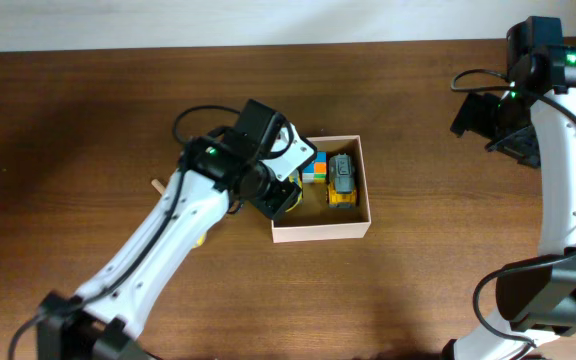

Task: Pack container
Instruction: 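Lower the lettered ball into the box's lower left and release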

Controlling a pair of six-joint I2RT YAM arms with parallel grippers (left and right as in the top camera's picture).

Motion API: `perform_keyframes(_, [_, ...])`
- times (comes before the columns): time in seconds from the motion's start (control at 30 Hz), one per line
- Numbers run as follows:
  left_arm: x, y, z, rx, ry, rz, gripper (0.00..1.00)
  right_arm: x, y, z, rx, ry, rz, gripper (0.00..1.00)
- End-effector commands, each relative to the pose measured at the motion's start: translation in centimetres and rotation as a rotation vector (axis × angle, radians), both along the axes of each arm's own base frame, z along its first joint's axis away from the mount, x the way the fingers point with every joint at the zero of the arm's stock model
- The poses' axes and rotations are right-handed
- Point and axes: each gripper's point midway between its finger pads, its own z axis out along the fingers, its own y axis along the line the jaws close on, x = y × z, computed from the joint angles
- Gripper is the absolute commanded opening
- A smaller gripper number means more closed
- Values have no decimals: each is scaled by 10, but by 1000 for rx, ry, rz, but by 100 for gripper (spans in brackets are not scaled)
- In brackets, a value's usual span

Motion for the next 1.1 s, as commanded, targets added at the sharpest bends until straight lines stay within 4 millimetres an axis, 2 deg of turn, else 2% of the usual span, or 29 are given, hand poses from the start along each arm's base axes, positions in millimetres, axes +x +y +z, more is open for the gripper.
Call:
perform_keyframes(0.0, [-1,-4,-30,34,67,-28,46,0,-3,8,-12,-24,-6,99])
perform_keyframes(0.23, [3,-8,-56,62,114,-34,47,0,-3,8,-12,-24,-6,99])
perform_keyframes(0.27, [3,-8,-58,63,117,-34,50,0,-3,8,-12,-24,-6,99])
perform_keyframes(0.33, [2,-9,-59,65,120,-37,63,0,-3,8,-12,-24,-6,99])
perform_keyframes(0.43, [2,-9,-59,66,120,-37,97,0,-3,8,-12,-24,-6,99])
perform_keyframes(0.5, [2,-9,-59,65,121,-37,100,0,-3,8,-12,-24,-6,99])
perform_keyframes(0.67, [3,-11,-56,51,120,-40,99,0,-3,8,-12,-24,-6,99])
perform_keyframes(0.8, [2,-21,-41,-5,123,-56,99,0,-3,8,-11,-24,-6,99])
perform_keyframes(0.87, [1,-24,-27,-28,118,-61,99,0,-3,8,-12,-24,-6,99])
perform_keyframes(1.0, [1,-24,14,-61,64,-65,99,0,-3,8,-12,-24,-6,99])
perform_keyframes(1.07, [0,-24,44,-91,8,-68,99,0,-3,8,-12,-24,-6,99])
